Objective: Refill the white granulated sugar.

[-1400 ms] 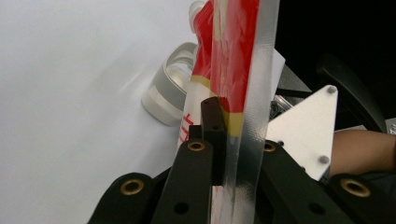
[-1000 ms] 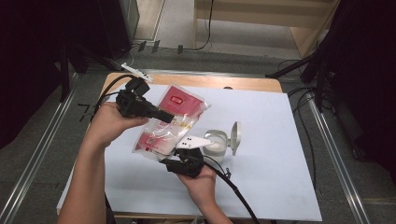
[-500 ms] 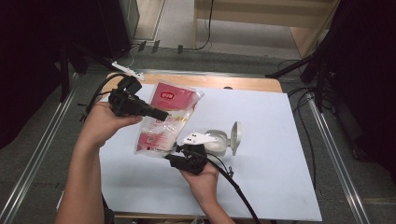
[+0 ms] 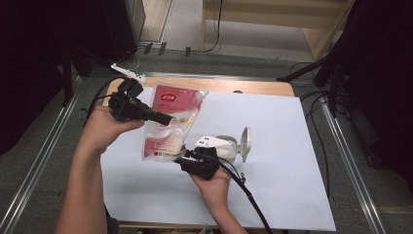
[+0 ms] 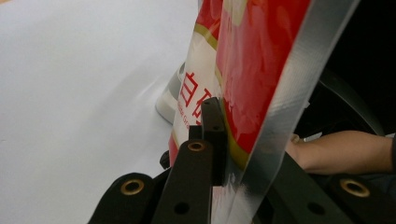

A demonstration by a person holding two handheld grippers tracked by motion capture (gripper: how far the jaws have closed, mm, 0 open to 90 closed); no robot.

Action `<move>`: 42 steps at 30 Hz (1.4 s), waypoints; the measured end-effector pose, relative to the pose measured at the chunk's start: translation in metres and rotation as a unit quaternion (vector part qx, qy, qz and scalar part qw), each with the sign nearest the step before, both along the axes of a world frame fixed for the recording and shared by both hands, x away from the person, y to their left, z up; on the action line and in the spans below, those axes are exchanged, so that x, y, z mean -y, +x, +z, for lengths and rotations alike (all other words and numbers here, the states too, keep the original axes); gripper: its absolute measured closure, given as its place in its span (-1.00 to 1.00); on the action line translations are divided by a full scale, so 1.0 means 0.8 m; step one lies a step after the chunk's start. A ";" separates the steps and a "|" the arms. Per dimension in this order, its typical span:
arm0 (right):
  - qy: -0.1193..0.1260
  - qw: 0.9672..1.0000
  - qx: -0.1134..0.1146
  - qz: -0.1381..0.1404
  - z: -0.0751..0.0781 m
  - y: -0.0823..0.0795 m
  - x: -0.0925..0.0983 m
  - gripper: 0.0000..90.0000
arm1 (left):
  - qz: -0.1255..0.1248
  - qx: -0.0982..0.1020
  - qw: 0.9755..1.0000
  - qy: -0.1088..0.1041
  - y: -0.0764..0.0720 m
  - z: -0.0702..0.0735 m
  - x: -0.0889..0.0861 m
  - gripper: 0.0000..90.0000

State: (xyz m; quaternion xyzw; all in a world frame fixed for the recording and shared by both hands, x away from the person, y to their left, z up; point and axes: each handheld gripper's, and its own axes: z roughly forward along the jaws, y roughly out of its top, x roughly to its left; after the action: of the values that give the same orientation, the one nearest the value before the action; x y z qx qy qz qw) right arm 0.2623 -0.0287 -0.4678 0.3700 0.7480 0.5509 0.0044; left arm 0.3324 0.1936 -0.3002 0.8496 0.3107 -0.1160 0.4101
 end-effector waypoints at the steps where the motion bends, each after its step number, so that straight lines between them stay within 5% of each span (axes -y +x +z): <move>1: -0.004 1.000 0.002 0.003 0.000 0.000 -0.001 0.42 | 0.002 -0.002 1.000 0.000 0.000 0.000 0.000 1.00; 8: -0.017 1.000 0.011 0.016 0.006 -0.001 0.001 0.40 | 0.023 0.009 1.000 -0.013 0.001 0.004 -0.005 1.00; 14: -0.024 0.999 0.010 0.046 0.012 -0.005 0.001 0.40 | 0.057 0.033 0.998 0.012 0.004 0.003 -0.016 1.00; 17: -0.048 0.997 0.020 0.062 0.016 -0.007 0.003 0.39 | 0.068 0.026 0.997 0.005 0.005 0.001 -0.024 1.00; 21: -0.044 0.995 0.016 0.085 0.013 -0.008 0.008 0.34 | 0.077 0.026 0.997 -0.005 0.007 0.000 -0.028 1.00; 34: -0.052 0.990 0.013 0.129 0.017 -0.010 0.033 0.17 | 0.090 0.059 0.994 0.009 0.011 -0.004 -0.031 1.00; 42: -0.070 0.983 0.037 0.164 0.026 -0.019 0.049 0.15 | 0.102 0.064 0.993 0.018 0.020 -0.020 -0.030 1.00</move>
State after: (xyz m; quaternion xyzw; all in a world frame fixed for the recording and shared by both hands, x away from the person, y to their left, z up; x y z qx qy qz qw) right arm 0.2470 -0.0680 -0.4473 0.2198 0.8349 0.5036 -0.0322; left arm 0.3486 0.2173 -0.3164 0.8264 0.3706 -0.0138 0.4237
